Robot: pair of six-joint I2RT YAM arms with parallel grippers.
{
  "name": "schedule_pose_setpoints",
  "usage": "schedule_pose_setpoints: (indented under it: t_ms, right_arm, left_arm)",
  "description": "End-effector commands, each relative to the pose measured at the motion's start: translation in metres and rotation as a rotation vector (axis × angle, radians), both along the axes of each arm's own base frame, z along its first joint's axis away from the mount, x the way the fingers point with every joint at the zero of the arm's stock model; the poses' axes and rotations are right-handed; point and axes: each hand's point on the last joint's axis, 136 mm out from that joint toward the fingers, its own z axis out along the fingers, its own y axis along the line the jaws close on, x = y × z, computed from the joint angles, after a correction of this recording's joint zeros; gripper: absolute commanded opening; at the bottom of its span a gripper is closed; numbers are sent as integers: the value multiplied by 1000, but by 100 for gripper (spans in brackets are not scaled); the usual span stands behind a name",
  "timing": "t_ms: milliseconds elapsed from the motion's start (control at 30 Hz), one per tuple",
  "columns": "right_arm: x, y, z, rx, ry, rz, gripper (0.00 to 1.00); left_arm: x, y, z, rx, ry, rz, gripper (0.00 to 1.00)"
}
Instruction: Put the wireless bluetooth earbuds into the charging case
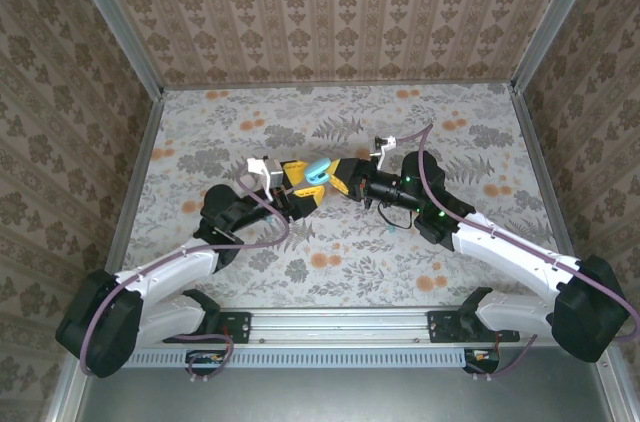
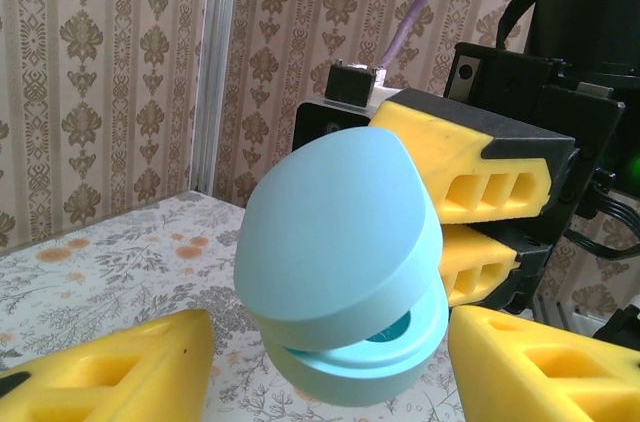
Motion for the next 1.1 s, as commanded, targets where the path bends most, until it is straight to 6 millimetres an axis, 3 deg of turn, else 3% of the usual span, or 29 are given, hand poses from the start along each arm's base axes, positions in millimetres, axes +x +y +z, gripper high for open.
schedule_pose_setpoints:
  t_ms: [0,233,467,533,667,767,1067]
  right_arm:
    - [-1,-4,18,59,-37,-13,7]
    - [-2,-2,18,60,-34,-5,7]
    - [-1,-1,19,64,-33,-1,8]
    - [-1,-1,20,61,-38,-2,16]
    - [-1,-5,14,11,-41,-20,42]
    - [1,-9,12,-11,-44,-35,53]
    - [6,-7,10,-48,-40,-32,62]
  left_arm:
    - [-1,-1,25,-52,-63,-5,63]
    - [-1,-2,26,-54,-67,-7,58]
    - [-1,-4,26,-46,-70,-14,40]
    - [-1,-4,25,-39,-72,-16,36]
    - [-6,-8,19,17,-67,-57,28]
    - [-11,-10,15,59,-67,-83,25]
    - [-22,-8,6,176,-87,-107,18]
